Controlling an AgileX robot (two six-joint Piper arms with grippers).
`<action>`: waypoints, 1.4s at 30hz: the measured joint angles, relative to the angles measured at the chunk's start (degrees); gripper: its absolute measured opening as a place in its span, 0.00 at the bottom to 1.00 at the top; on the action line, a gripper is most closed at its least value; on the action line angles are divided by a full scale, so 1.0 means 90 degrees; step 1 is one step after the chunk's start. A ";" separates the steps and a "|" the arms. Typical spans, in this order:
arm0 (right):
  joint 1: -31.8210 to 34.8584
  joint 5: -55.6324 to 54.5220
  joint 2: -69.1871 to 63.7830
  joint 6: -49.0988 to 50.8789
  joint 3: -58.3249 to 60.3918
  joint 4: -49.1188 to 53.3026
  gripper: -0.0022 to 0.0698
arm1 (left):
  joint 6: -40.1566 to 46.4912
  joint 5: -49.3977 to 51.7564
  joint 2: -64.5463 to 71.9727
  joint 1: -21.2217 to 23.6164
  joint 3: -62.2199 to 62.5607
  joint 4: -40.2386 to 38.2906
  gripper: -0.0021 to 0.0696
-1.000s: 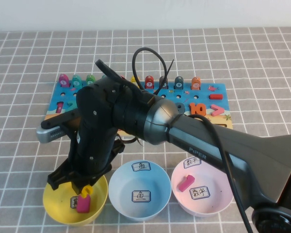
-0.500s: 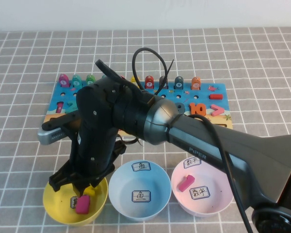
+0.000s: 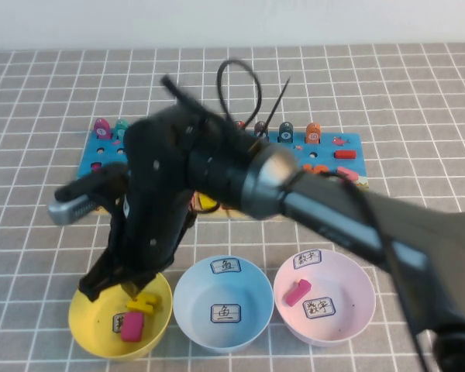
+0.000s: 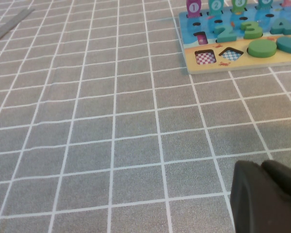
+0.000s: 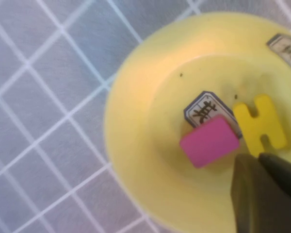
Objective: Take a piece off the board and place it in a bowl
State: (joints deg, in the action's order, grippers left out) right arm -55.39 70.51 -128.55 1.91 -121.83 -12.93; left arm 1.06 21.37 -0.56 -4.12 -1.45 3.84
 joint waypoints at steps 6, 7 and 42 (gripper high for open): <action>0.0000 0.0003 0.1143 -0.0160 0.0617 0.0088 0.01 | 0.0000 0.0000 0.0000 0.0000 0.0000 0.0000 0.02; 0.0000 0.0003 0.1401 -0.0172 0.0795 0.0166 0.01 | 0.0000 0.0000 0.0000 0.0000 0.0000 0.0000 0.02; 0.2371 -0.4801 0.6902 -0.0740 0.8828 0.1541 0.01 | 0.0000 0.0000 0.0000 0.0000 0.0000 0.0000 0.02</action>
State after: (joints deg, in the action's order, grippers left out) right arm -34.05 27.30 -66.43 -4.75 -42.38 0.95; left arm 1.06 21.37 -0.56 -4.12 -1.45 3.84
